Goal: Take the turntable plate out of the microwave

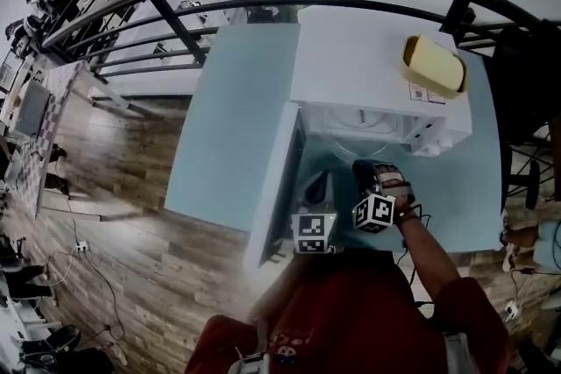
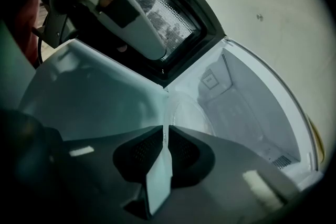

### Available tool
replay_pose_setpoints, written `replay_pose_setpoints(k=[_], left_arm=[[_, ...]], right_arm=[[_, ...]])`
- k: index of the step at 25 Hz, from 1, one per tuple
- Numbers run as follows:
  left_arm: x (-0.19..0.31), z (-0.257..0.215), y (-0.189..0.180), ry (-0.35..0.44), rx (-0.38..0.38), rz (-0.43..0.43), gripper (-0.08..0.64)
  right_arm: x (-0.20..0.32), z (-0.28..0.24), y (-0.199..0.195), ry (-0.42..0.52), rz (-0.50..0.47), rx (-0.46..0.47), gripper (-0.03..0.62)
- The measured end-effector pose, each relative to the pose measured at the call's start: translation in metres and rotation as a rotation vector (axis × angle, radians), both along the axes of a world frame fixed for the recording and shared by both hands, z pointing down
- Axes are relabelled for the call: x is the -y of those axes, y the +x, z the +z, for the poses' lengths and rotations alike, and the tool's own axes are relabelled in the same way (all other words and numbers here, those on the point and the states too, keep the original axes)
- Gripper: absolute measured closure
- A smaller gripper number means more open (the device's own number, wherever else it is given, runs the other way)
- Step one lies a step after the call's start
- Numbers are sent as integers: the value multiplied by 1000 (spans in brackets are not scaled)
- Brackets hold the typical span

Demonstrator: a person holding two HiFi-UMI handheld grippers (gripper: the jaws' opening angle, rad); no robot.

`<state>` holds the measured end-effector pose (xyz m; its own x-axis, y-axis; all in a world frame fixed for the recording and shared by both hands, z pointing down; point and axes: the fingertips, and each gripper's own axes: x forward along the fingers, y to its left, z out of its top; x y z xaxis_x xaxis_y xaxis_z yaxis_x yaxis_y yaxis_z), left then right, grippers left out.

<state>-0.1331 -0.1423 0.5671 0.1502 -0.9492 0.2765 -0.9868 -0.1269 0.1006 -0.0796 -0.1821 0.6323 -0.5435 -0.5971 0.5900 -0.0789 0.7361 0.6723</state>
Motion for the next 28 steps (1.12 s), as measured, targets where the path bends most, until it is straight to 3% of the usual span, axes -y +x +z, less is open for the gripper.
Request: replay_pose_setpoints(k=[6,10,16,28], left_arm=[[3,4,-1,10,2,2,560],[5,4,1,-5,-4,7,560],[7,4,4,-3,-3,15,558],[19,12,19,-15,7,59,545]], right_arm=[[5,3,1,18,27,42,552],[8,8,2,-10,33,19,453],[6,9,9,-29,38,30,383],[3,-9,43,-45,144,145,376]])
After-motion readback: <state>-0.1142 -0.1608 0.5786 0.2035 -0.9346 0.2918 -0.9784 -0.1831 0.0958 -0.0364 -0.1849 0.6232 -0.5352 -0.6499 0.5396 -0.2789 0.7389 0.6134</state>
